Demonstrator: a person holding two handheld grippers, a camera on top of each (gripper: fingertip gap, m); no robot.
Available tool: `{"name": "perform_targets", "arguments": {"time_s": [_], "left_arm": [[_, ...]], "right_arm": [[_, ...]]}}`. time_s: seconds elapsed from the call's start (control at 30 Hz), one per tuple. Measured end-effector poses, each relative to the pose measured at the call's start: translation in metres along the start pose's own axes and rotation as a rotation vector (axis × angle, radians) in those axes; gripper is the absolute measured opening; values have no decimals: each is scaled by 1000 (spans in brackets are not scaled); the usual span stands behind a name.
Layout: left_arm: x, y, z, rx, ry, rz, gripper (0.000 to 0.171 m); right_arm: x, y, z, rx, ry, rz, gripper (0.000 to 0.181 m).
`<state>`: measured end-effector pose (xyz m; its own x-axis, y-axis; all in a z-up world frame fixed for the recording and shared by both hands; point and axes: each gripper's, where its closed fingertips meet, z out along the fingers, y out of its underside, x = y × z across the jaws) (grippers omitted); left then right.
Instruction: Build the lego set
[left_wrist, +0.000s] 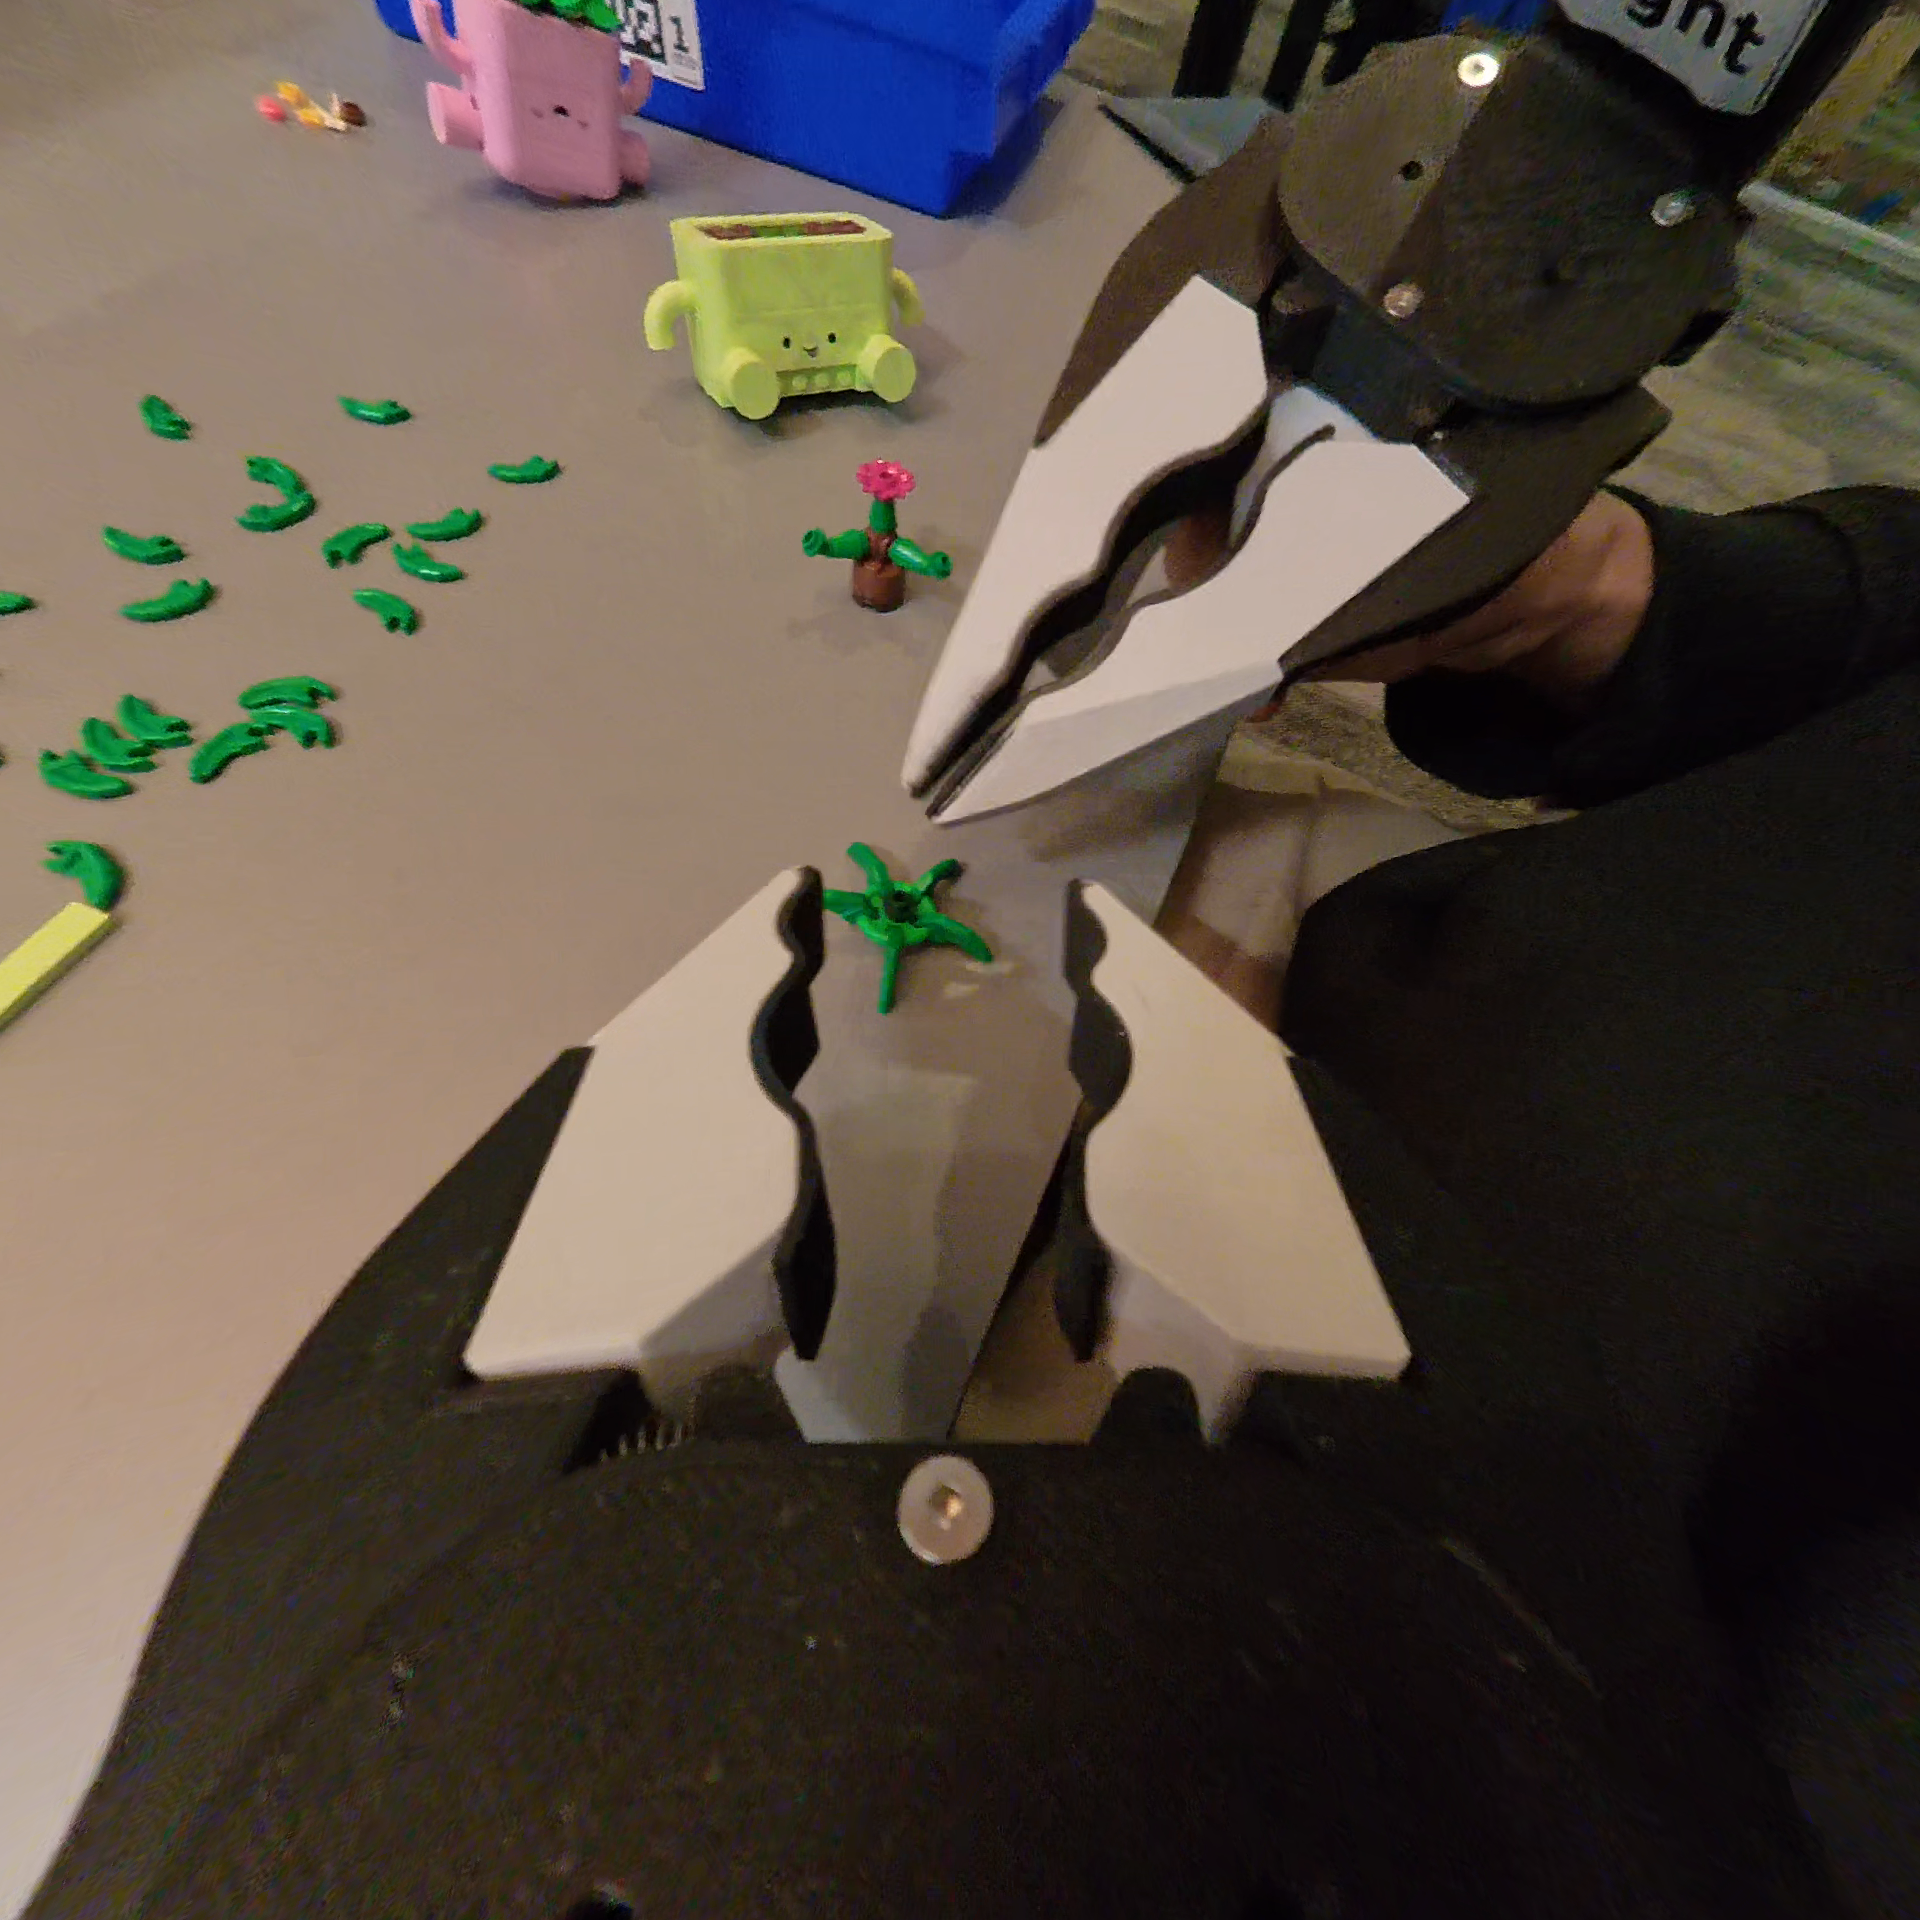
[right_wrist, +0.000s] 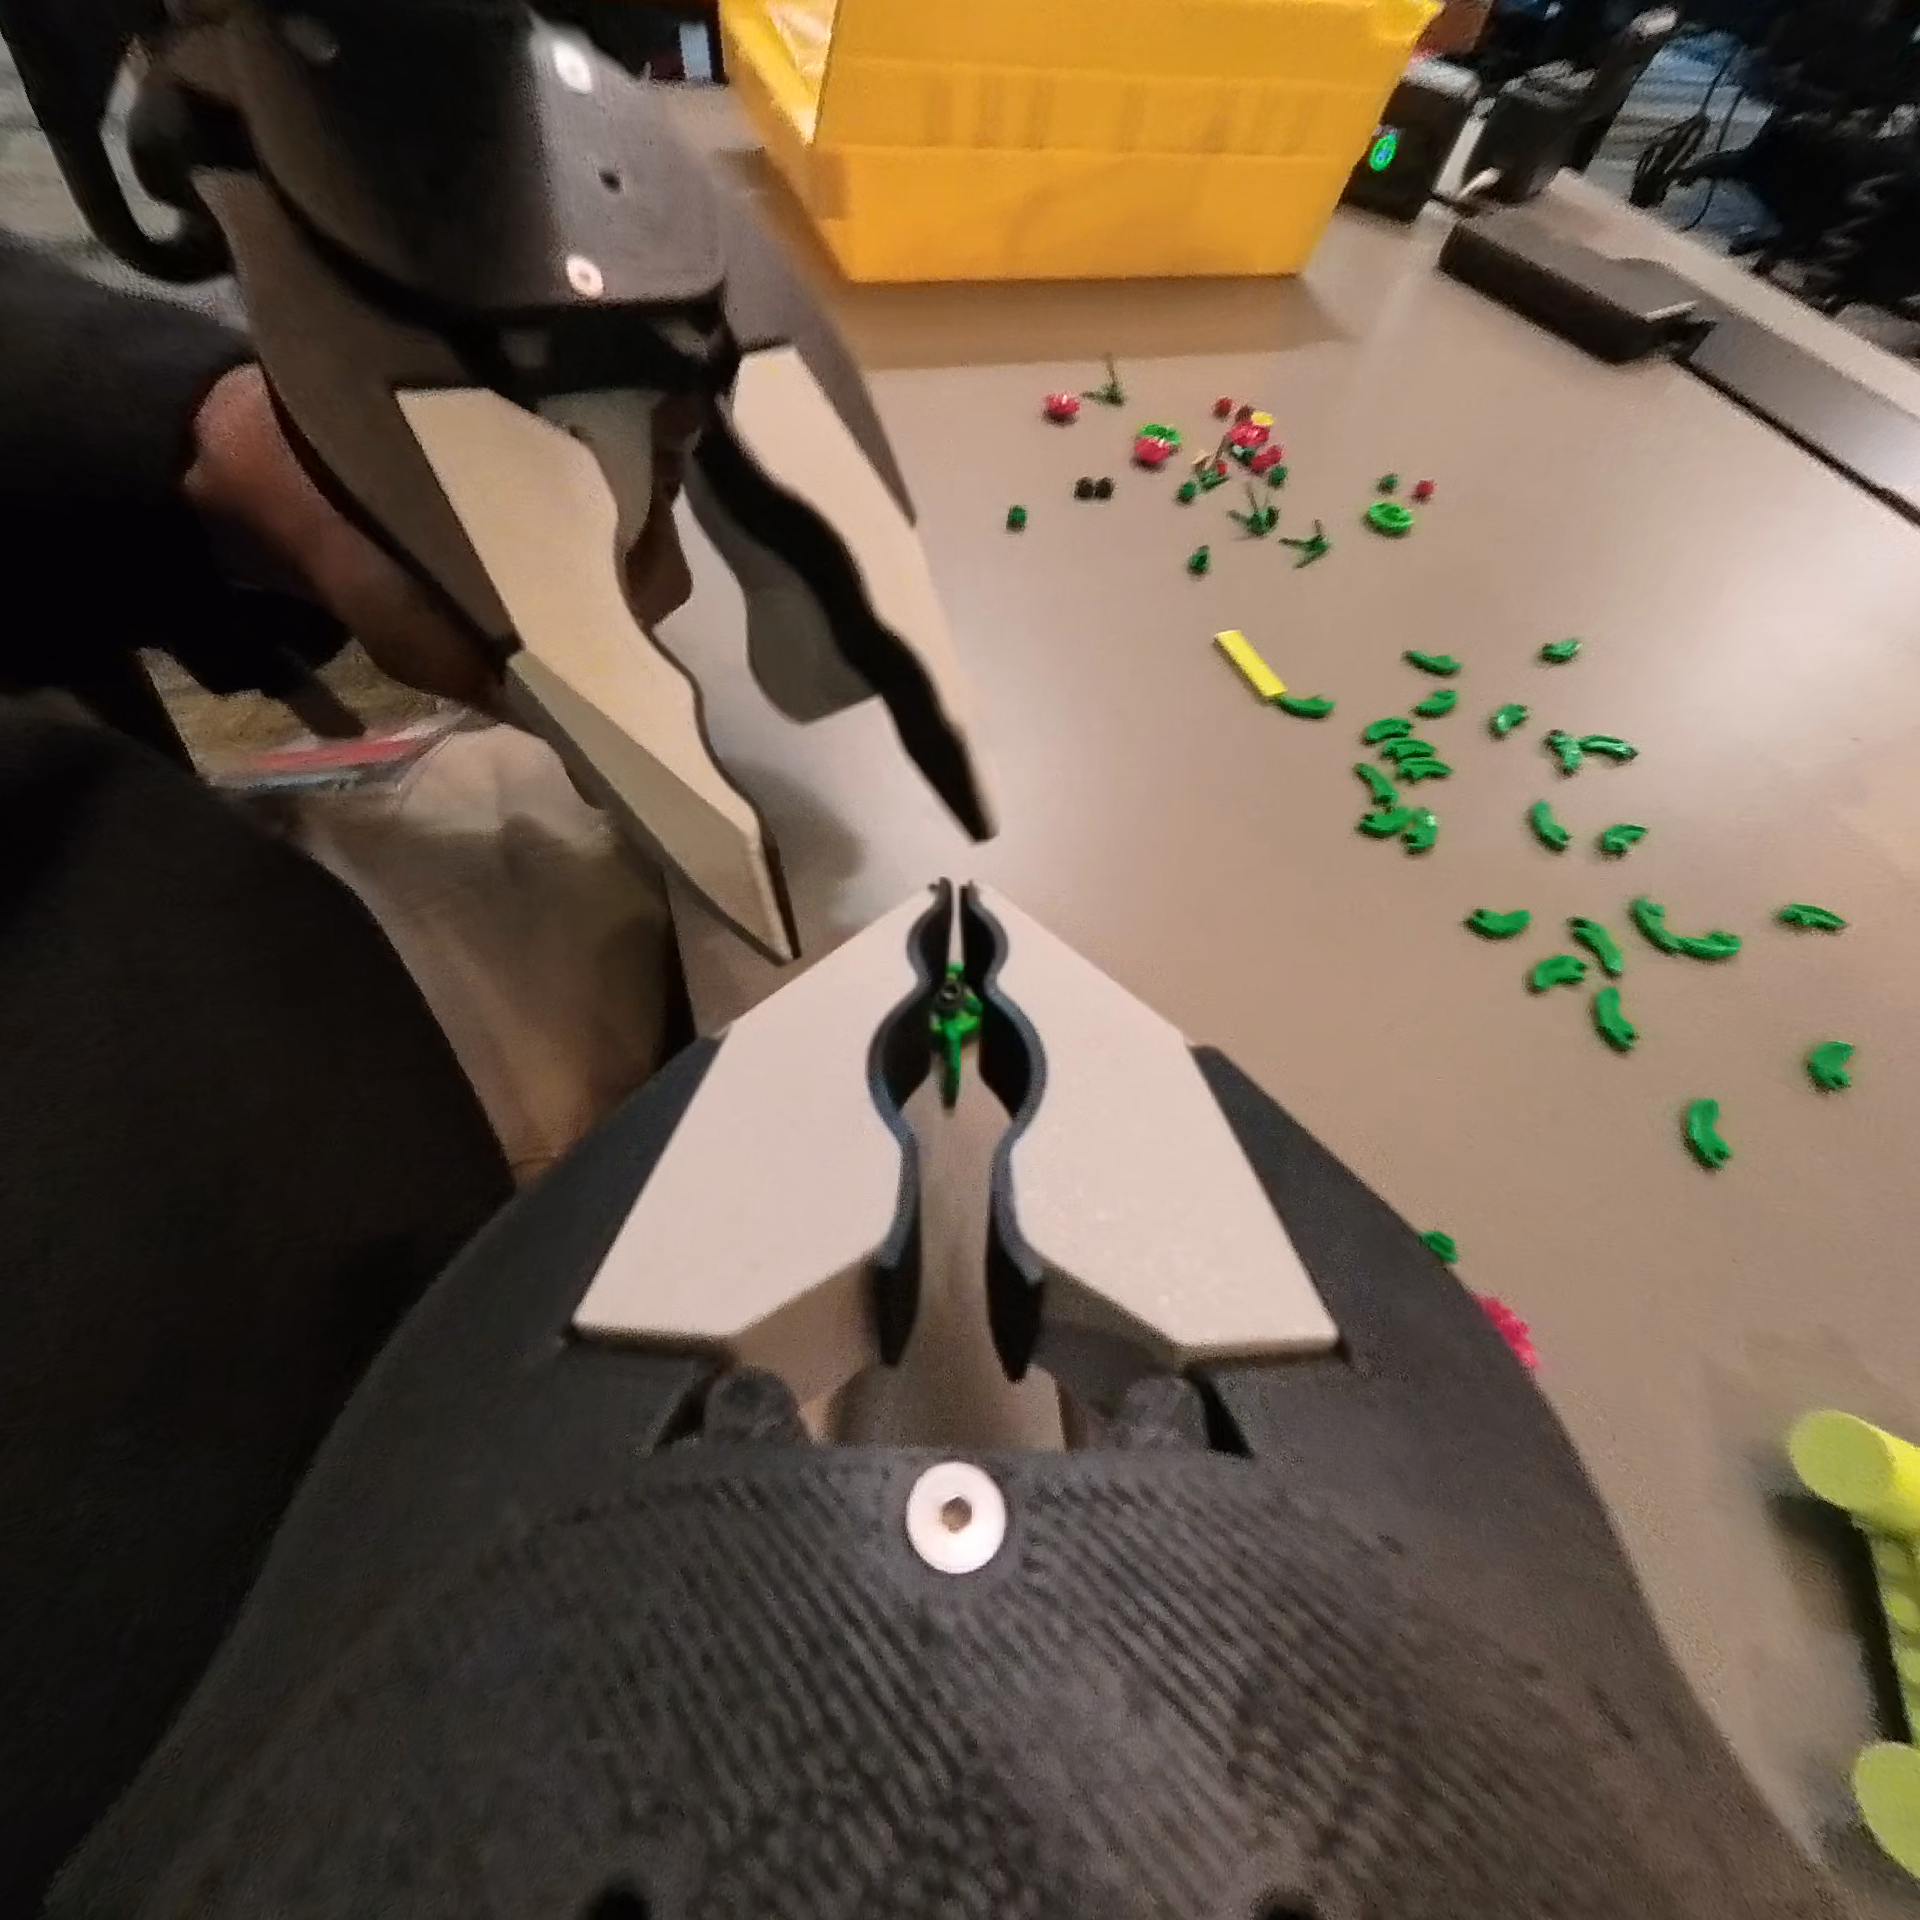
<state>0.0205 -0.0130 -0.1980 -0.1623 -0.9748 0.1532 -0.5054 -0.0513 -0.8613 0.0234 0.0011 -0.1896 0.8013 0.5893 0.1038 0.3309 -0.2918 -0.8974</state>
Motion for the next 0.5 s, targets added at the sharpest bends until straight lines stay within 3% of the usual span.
{"name": "perform_targets", "arguments": {"time_s": [0.07, 0.13, 0.2, 0.3, 0.5], "left_arm": [[0, 2, 1, -19, 5, -15, 38], [-4, 4, 2, -35, -28, -26, 37], [-4, 6, 5, -52, -20, -49, 38], [-3, 14, 11, -93, -7, -73, 41], [-9, 23, 19, -151, -28, -113, 36]], "right_arm": [[3, -3, -4, 20, 20, 36, 29], [7, 4, -11, 19, 42, 63, 21], [14, 4, -19, 41, 80, 82, 33], [14, 10, -21, 16, 50, 142, 37], [7, 25, -11, -94, 42, 106, 25]]}}
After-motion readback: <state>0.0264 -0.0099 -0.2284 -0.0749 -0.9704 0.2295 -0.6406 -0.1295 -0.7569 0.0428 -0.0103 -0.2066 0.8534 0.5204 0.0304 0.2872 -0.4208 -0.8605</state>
